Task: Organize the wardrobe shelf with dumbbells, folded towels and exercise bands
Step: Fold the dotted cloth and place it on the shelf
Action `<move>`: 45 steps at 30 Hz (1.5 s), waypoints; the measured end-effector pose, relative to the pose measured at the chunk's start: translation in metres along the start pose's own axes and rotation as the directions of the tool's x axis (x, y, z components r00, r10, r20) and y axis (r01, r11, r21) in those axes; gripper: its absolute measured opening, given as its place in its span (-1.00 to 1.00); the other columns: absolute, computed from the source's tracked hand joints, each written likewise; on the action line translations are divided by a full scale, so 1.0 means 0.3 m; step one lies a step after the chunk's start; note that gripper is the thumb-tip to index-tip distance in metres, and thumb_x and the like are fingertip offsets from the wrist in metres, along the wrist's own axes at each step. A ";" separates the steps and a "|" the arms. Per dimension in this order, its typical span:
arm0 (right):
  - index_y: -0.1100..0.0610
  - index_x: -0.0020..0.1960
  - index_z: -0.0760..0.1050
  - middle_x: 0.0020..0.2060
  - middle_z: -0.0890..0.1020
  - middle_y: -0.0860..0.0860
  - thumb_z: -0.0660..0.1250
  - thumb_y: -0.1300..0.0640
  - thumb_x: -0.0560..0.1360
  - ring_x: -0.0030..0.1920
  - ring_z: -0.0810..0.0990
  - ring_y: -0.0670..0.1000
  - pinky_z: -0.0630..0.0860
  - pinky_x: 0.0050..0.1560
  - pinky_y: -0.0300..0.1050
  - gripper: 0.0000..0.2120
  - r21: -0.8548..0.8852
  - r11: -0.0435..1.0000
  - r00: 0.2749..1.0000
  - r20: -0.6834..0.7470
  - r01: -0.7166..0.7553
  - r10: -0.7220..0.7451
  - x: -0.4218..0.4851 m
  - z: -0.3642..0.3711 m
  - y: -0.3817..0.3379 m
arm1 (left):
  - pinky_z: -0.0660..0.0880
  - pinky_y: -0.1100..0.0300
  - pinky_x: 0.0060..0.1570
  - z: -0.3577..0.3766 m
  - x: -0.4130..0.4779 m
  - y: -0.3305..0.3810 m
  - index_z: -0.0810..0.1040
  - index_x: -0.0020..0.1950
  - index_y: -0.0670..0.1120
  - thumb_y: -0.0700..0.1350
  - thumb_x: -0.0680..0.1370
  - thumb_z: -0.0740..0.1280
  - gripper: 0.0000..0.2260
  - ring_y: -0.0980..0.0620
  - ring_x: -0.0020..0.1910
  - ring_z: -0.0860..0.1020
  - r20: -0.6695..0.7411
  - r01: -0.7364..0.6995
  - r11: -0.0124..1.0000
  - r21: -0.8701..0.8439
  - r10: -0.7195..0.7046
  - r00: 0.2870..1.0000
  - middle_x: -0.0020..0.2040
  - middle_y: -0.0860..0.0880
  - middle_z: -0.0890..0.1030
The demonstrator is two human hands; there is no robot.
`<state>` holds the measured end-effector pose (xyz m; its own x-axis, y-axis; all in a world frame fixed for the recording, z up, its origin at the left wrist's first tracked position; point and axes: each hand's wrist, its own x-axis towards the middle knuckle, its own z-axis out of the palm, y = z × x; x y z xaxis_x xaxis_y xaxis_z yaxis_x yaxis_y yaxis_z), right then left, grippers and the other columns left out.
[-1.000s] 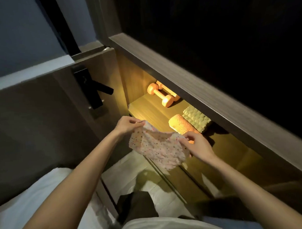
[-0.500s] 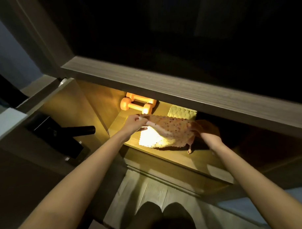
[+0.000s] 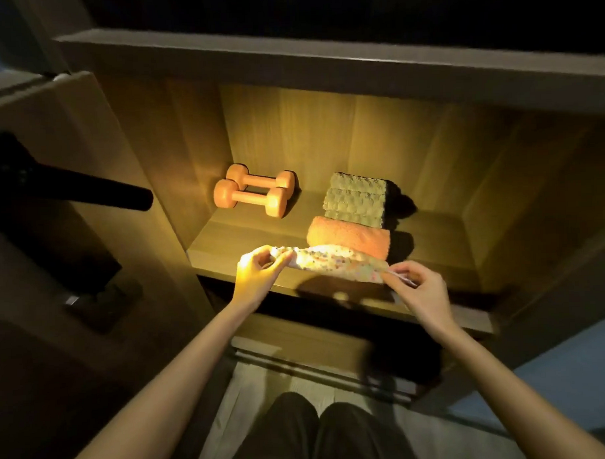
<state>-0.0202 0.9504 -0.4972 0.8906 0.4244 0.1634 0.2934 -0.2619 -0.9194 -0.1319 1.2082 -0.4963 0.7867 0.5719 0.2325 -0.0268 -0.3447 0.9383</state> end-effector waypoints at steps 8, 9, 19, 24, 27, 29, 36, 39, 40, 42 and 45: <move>0.06 -0.03 0.58 -0.12 0.62 -0.12 0.32 0.16 0.55 -0.02 0.58 -0.15 0.47 -0.08 -0.36 -0.94 -0.116 0.991 0.998 0.017 -0.062 0.065 -0.179 0.116 0.138 | 0.27 0.35 -0.41 -0.018 -0.118 -0.171 0.49 -0.30 -0.17 -0.08 0.54 0.37 -0.74 0.10 -0.38 0.39 0.069 0.060 0.966 0.251 -0.079 0.994 -0.38 -0.03 0.49; 0.05 -0.04 0.58 -0.13 0.62 -0.14 0.32 0.13 0.55 -0.03 0.58 -0.16 0.46 -0.09 -0.36 -0.93 -0.133 0.989 0.997 0.000 -0.071 0.072 -0.186 0.121 0.145 | 0.27 0.29 -0.39 -0.023 -0.117 -0.182 0.50 -0.30 -0.22 -0.07 0.55 0.36 -0.71 0.06 -0.36 0.40 0.067 0.069 0.961 0.269 -0.090 0.994 -0.38 -0.08 0.50; 0.09 0.04 0.53 -0.07 0.62 -0.01 0.27 0.01 0.58 -0.03 0.59 -0.07 0.58 -0.04 -0.06 -0.83 -0.264 0.955 0.991 -0.054 -0.134 0.124 -0.023 0.101 0.172 | 0.39 -0.02 -0.26 0.035 0.049 -0.230 0.48 -0.25 -0.28 -0.04 0.57 0.30 -0.67 -0.08 -0.29 0.45 0.044 0.155 0.956 0.248 -0.171 0.984 -0.32 -0.17 0.50; 0.07 0.11 0.50 -0.09 0.58 -0.07 0.25 0.02 0.59 -0.08 0.58 -0.10 0.44 -0.29 -0.33 -0.83 -0.294 0.938 0.983 -0.069 -0.185 0.173 0.116 0.136 0.222 | 0.22 0.14 -0.38 0.092 0.161 -0.286 0.29 -0.31 -0.11 -0.03 0.60 0.24 -0.67 0.05 -0.37 0.28 0.048 0.176 0.909 0.377 -0.209 0.977 -0.39 0.01 0.34; 0.13 0.16 0.51 -0.19 0.57 -0.05 0.25 0.02 0.59 -0.21 0.58 -0.06 0.36 -0.37 -0.28 -0.76 -0.426 0.882 0.979 -0.092 -0.203 0.181 0.180 0.157 0.270 | 0.24 0.14 -0.39 0.119 0.219 -0.319 0.30 -0.30 -0.10 -0.02 0.61 0.23 -0.68 0.03 -0.37 0.32 0.056 0.161 0.880 0.447 -0.207 0.977 -0.38 0.00 0.40; 0.12 0.19 0.49 -0.17 0.61 0.01 0.24 0.01 0.59 -0.15 0.59 0.00 0.39 -0.32 -0.20 -0.75 -0.505 0.841 0.981 -0.103 -0.194 0.165 0.209 0.162 0.299 | 0.26 0.18 -0.42 0.132 0.245 -0.336 0.32 -0.30 -0.06 0.00 0.61 0.24 -0.69 0.05 -0.39 0.37 0.066 0.129 0.866 0.483 -0.182 0.981 -0.38 0.02 0.43; 0.07 0.23 0.47 -0.07 0.56 0.06 0.27 -0.05 0.56 -0.14 0.57 0.04 0.45 -0.24 -0.17 -0.69 -0.615 0.763 0.980 -0.124 -0.200 0.157 0.254 0.176 0.329 | 0.54 -0.03 -0.14 0.133 0.250 -0.383 0.51 -0.07 -0.13 0.04 0.58 0.29 -0.77 -0.10 -0.14 0.55 0.022 0.076 0.835 0.544 -0.104 0.994 -0.17 -0.06 0.61; 0.05 0.13 0.49 -0.16 0.42 -0.02 0.30 -0.03 0.54 -0.17 0.46 -0.01 0.40 -0.23 -0.18 -0.77 -0.603 0.761 0.971 -0.173 -0.239 0.167 0.260 0.184 0.326 | 0.56 -0.03 -0.10 0.129 0.260 -0.385 0.53 -0.02 -0.12 0.05 0.57 0.29 -0.77 -0.10 -0.08 0.57 0.014 0.079 0.814 0.575 -0.107 0.994 -0.10 -0.06 0.64; 0.05 0.09 0.48 -0.18 0.43 -0.03 0.31 -0.01 0.53 -0.20 0.43 -0.03 0.37 -0.27 -0.20 -0.81 -0.614 0.752 0.970 -0.187 -0.239 0.156 0.258 0.188 0.325 | 0.56 -0.03 -0.08 0.130 0.262 -0.384 0.54 0.00 -0.11 0.06 0.57 0.29 -0.76 -0.09 -0.06 0.57 0.014 0.084 0.807 0.585 -0.113 0.993 -0.07 -0.05 0.65; 0.04 0.01 0.46 -0.19 0.49 0.00 0.31 0.02 0.53 -0.27 0.42 -0.05 0.32 -0.35 -0.22 -0.88 -0.647 0.726 0.970 -0.211 -0.233 0.123 0.246 0.196 0.314 | 0.57 -0.03 -0.05 0.132 0.262 -0.376 0.53 0.05 -0.10 0.08 0.57 0.29 -0.75 -0.07 -0.02 0.58 0.018 0.095 0.798 0.596 -0.132 0.991 -0.02 -0.05 0.65; 0.06 0.01 0.46 -0.04 0.55 0.02 0.38 0.10 0.49 -0.10 0.56 0.02 0.50 -0.22 -0.14 -0.85 -0.692 0.703 0.973 -0.230 -0.166 0.003 0.227 0.198 0.281 | 0.54 -0.07 -0.06 0.129 0.244 -0.358 0.48 0.09 -0.12 0.03 0.56 0.32 -0.76 -0.09 -0.01 0.55 -0.001 0.072 0.813 0.578 -0.087 0.996 0.00 -0.08 0.62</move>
<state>0.0446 1.0087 -0.5850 0.9475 0.2125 0.2390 0.2990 -0.8538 -0.4261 -0.0476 1.2582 -0.5900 0.7855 0.6003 0.1502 0.3910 -0.6696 0.6315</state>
